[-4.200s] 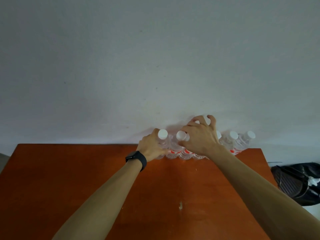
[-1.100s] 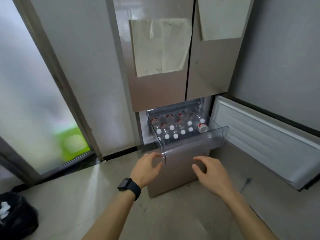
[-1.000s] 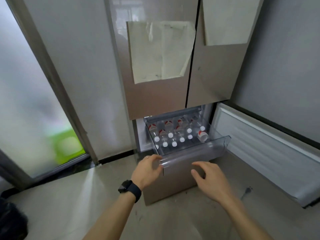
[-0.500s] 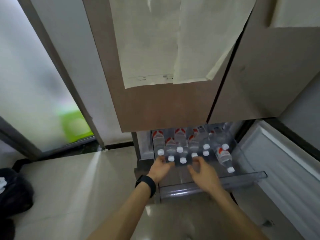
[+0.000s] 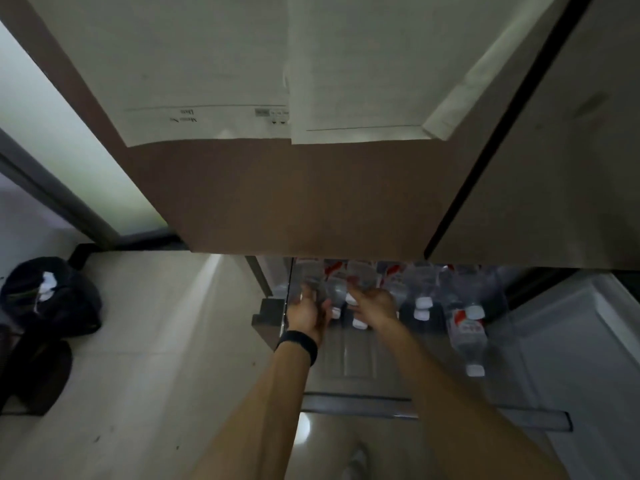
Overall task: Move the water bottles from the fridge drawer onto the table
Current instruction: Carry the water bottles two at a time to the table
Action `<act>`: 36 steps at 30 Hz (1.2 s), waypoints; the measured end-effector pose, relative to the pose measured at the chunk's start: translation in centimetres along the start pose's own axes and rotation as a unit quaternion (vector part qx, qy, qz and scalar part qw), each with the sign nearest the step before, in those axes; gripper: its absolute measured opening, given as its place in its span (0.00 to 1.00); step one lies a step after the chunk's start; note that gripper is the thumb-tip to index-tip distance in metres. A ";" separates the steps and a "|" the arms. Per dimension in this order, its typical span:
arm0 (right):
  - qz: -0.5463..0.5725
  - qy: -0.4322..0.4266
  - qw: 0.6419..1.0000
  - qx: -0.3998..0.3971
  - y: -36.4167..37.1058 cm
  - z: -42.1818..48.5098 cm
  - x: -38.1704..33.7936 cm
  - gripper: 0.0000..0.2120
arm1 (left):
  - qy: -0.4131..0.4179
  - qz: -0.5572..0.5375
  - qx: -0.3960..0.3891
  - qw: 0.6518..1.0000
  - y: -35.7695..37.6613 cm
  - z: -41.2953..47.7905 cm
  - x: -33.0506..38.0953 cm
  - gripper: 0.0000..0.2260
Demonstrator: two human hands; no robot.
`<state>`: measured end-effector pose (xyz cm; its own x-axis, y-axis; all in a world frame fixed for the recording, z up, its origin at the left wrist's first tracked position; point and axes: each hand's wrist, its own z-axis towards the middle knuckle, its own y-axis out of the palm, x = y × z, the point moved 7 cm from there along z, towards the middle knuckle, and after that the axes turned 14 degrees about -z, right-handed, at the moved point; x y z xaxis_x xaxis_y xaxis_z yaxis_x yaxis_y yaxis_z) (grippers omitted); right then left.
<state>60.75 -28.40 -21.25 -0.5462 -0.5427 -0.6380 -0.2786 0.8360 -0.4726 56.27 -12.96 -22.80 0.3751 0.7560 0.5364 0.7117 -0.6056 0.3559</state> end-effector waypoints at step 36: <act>-0.326 -0.243 0.911 0.072 -13.4 -12.3 4.5 0.26 | 0.324 0.685 -0.211 0.618 3.6 -13.4 0.7 0.28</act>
<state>52.28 -41.04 -10.28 0.1214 -0.9207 -0.3709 -0.2929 0.3238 -0.8996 51.14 -17.95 -10.83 0.0400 -0.7122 0.7009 -0.2800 -0.6813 -0.6763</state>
